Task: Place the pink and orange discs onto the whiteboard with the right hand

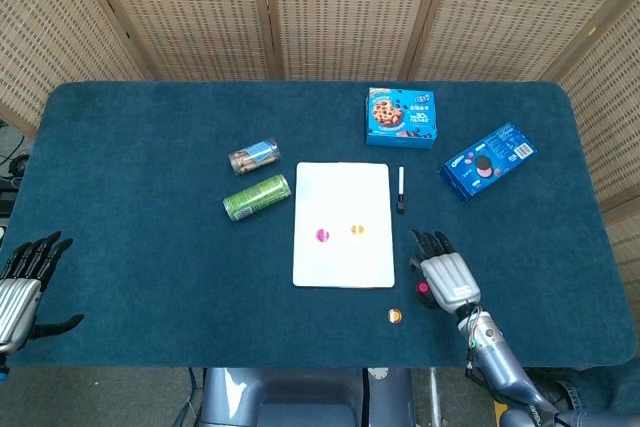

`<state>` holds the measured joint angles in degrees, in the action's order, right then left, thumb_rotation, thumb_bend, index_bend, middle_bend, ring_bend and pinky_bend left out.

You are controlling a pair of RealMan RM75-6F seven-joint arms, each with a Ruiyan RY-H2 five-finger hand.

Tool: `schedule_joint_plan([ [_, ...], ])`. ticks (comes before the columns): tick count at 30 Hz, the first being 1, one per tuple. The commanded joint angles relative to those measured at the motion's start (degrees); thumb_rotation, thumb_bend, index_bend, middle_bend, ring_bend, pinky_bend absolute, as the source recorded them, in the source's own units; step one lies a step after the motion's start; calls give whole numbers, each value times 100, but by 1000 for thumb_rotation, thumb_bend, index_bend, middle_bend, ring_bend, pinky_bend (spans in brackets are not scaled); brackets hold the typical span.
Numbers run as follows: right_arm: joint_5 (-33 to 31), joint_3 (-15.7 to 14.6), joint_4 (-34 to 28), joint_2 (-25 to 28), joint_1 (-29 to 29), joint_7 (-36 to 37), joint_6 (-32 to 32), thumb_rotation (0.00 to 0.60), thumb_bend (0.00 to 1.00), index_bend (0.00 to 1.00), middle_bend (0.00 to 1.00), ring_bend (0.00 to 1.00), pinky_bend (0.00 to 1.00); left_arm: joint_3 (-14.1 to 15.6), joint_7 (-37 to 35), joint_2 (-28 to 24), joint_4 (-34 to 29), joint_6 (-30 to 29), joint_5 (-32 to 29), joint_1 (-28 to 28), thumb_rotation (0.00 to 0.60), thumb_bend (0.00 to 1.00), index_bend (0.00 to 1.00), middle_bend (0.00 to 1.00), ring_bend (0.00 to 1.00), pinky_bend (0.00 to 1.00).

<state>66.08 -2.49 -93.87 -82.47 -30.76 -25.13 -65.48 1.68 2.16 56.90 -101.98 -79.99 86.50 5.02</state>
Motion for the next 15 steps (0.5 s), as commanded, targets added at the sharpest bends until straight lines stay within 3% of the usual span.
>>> schedule_joint_plan([
  [1,54,-11,136,-104,69,88,49,600,337,403,0,0,0,0,7,4,0,-6,1,-3,600,0,0,0,0,0],
  [15,408,17,711,-432,275,318,127,600,337,403,0,0,0,5,85,31,-17,20,-19,7,600,0,0,0,0,0],
])
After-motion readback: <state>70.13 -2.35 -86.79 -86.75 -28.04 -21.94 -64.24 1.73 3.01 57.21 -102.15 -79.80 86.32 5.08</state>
